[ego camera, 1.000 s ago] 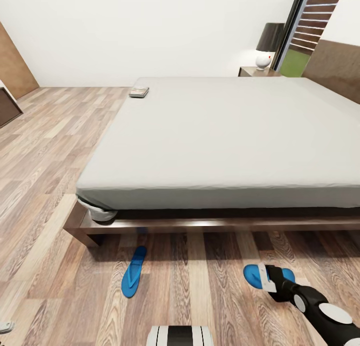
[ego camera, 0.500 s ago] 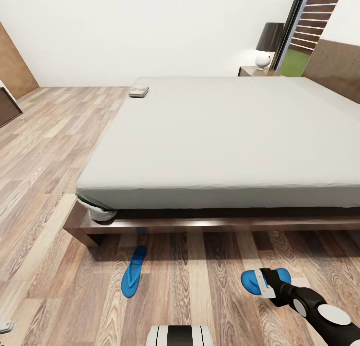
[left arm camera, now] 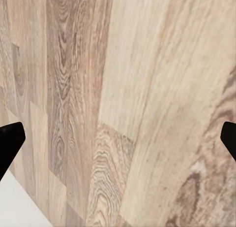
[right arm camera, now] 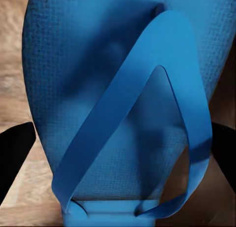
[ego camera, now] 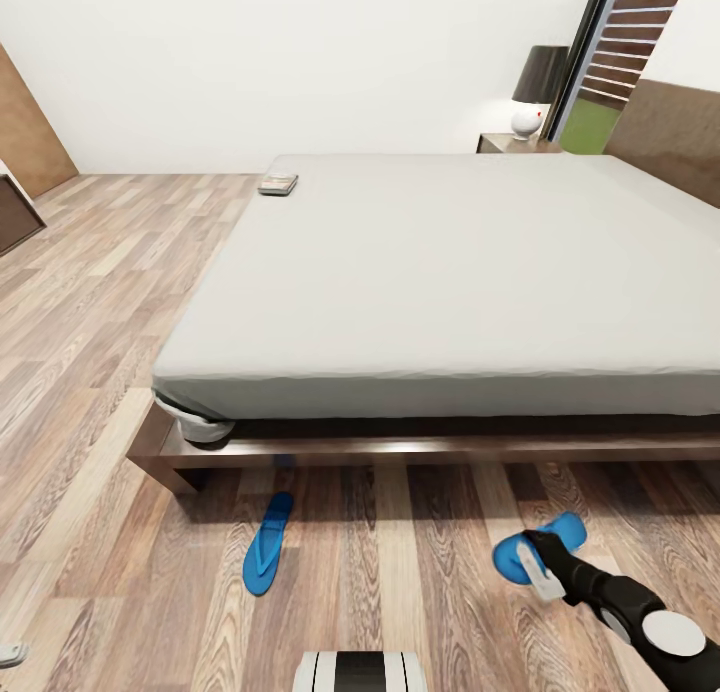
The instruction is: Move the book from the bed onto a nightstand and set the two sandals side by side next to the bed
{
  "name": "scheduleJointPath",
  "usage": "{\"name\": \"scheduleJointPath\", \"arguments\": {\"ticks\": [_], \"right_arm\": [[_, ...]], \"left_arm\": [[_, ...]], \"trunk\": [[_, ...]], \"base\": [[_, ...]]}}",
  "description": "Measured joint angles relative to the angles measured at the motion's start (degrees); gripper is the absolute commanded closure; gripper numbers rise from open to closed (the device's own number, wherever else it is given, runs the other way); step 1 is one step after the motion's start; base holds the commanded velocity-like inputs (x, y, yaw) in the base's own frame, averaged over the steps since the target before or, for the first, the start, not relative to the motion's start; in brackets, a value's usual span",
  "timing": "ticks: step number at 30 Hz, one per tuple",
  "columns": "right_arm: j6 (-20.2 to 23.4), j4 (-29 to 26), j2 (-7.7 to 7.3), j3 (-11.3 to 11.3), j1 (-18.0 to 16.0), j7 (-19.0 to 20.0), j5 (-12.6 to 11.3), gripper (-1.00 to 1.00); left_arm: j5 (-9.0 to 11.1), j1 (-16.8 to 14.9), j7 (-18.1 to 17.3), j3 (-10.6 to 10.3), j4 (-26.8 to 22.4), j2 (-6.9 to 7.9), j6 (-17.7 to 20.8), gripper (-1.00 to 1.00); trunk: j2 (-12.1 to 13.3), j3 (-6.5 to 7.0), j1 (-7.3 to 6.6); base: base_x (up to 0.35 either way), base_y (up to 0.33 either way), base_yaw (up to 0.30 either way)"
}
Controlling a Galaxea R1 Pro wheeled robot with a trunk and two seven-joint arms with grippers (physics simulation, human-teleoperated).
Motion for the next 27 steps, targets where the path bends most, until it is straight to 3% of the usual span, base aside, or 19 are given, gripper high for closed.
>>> {"name": "scheduleJointPath", "arguments": {"ticks": [1, 2, 5, 8, 10, 14, 16, 18, 22, 27], "right_arm": [[0.0, 0.0, -0.06, 0.0, 0.0, -1.0, 2.3, 1.0], [0.1, 0.2, -0.11, -0.1, 0.0, -2.6, 6.3, 1.0], [0.1, 0.4, -0.2, -0.4, 0.1, -6.7, 11.2, 1.0], [-0.1, 1.1, -0.41, -0.4, 0.1, -13.8, 13.7, 1.0], [-0.1, 2.1, -0.56, -0.3, 0.1, -16.0, 14.5, 1.0], [-0.2, 4.5, -0.73, -0.1, 0.1, -17.7, 16.1, 1.0], [-0.2, 5.3, -0.76, 0.0, 0.1, -18.2, 18.5, 1.0], [-0.2, 6.4, -0.8, 0.1, 0.1, -18.9, 26.5, 1.0], [-1.0, 7.1, -0.66, 0.2, 0.1, -19.2, 35.7, 1.0], [-3.1, 7.2, -0.63, 0.2, 0.1, -19.2, 38.5, 1.0]], "left_arm": [[0.0, 0.0, 0.0, 0.0, 0.0, -0.01, 0.0, -1.0], [0.0, 0.0, 0.0, 0.0, 0.0, 0.0, 0.0, -1.0], [0.0, 0.0, 0.0, 0.0, 0.0, 0.01, 0.0, -1.0], [0.0, 0.0, -0.1, 0.0, 0.0, 0.02, 0.0, -1.0], [0.0, 0.0, -0.1, 0.0, 0.0, 0.02, -0.1, -1.0], [0.0, 0.0, -0.1, 0.0, 0.0, 0.02, -0.1, -1.0], [0.0, 0.0, -0.1, 0.0, 0.0, -0.01, -0.1, -1.0], [0.0, 0.0, -0.1, 0.0, 0.0, -0.03, -0.1, -1.0], [0.0, 0.0, -0.1, 0.0, 0.0, -0.06, -0.1, -1.0], [0.0, 0.0, -0.1, 0.0, 0.0, -0.05, -0.1, -1.0]], "trunk": [[0.0, 0.0, 0.0], [0.0, 0.0, 0.0], [0.0, 0.0, 0.0], [0.0, 0.0, 0.0], [0.0, 0.0, 0.0], [0.0, 0.0, 0.0], [0.0, 0.0, 0.0], [0.0, 0.0, 0.0], [0.0, 0.0, 0.0], [0.0, 0.0, 0.0]], "base": [[0.0, 0.0, 0.0], [0.0, 0.0, 0.0], [0.0, 0.0, 0.0], [0.0, 0.0, 0.0], [0.0, 0.0, 0.0], [0.0, 0.0, 0.0], [0.0, 0.0, 0.0], [0.0, 0.0, 0.0], [0.0, 0.0, 0.0], [0.0, 0.0, 0.0]]}}
